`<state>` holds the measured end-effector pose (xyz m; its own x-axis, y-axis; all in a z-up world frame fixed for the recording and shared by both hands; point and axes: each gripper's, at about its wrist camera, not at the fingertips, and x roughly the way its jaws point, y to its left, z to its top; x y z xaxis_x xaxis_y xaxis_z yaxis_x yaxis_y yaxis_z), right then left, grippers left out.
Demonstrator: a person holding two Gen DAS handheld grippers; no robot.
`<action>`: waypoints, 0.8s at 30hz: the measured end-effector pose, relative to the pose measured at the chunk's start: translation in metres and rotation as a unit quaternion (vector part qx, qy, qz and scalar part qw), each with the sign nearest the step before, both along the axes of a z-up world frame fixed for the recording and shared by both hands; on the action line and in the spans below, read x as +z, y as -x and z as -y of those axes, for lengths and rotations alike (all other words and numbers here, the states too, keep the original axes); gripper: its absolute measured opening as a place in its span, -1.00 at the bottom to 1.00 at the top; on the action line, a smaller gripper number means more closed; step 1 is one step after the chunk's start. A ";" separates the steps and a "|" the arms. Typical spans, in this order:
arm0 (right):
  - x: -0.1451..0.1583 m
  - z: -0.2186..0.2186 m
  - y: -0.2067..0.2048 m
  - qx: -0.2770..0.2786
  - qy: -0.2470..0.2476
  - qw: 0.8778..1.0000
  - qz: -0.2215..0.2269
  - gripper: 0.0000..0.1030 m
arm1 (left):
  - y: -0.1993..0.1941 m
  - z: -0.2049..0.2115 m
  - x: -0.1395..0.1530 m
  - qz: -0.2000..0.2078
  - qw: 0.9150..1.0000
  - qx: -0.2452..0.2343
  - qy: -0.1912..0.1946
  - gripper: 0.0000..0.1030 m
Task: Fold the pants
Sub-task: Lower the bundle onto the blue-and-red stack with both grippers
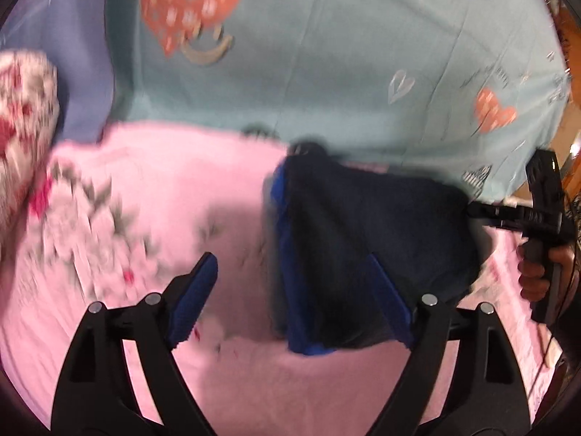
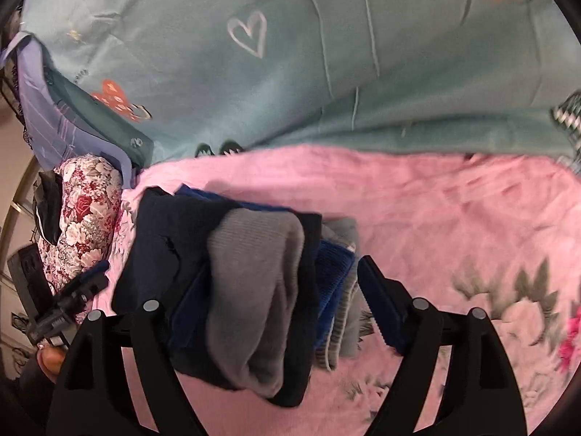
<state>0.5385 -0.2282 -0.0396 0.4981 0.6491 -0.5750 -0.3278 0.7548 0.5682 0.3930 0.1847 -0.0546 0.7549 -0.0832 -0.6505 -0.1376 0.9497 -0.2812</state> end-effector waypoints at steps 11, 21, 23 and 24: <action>0.013 -0.037 -0.003 -0.027 0.040 0.998 0.044 -0.40 | -0.084 0.056 -0.022 -0.012 0.997 -0.070 0.013 0.65; -0.010 -0.043 -0.022 -0.048 0.084 0.994 0.043 -0.16 | -0.100 0.047 -0.048 -0.066 0.996 -0.054 0.010 0.65; 0.008 -0.036 -0.009 -0.048 0.070 0.995 0.046 -0.15 | -0.083 0.041 -0.030 -0.052 0.997 -0.046 0.025 0.66; 0.020 -0.028 0.003 -0.049 0.044 0.996 0.055 -0.15 | -0.071 0.039 -0.020 -0.036 0.998 -0.044 0.036 0.68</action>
<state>0.5354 -0.2000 -0.0196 0.6190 0.5445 -0.5661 -0.3070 0.8311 0.4637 0.4645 0.1458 -0.0745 0.6941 -0.1964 -0.6925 -0.0767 0.9364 -0.3424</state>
